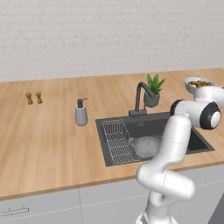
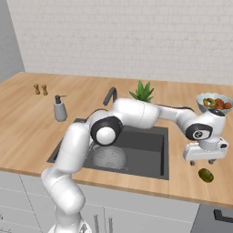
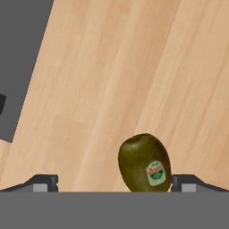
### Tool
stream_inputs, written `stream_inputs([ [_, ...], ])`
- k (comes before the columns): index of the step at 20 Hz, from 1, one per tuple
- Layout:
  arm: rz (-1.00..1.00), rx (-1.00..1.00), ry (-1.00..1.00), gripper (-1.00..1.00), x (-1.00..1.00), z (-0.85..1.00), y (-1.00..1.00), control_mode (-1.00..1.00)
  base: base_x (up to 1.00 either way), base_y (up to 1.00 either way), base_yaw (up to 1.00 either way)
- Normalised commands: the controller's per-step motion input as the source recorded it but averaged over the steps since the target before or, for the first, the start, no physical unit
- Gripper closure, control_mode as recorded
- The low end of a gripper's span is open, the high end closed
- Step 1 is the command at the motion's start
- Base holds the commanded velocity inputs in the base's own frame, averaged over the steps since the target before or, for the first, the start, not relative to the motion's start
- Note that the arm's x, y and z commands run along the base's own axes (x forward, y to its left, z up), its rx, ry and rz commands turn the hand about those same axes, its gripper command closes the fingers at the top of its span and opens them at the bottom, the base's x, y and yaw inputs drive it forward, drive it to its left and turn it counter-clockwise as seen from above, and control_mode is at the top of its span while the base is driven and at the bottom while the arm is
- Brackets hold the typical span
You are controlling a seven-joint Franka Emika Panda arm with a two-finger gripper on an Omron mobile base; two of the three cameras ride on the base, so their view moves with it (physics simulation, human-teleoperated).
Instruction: Put the colander in the sink, put the kiwi in the colander, and turn on the sink faucet and pour water over the colander.
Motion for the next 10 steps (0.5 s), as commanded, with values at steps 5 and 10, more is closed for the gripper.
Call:
stream_inputs([
  [5, 0.00, 0.00, -0.05, -1.00, -0.07, -0.34, 0.00, -1.00, 0.00, 0.00, 0.00],
  [10, 0.00, 0.00, -0.04, -1.00, 0.00, -0.22, -0.12, -1.00, 0.00, 0.00, 0.00],
])
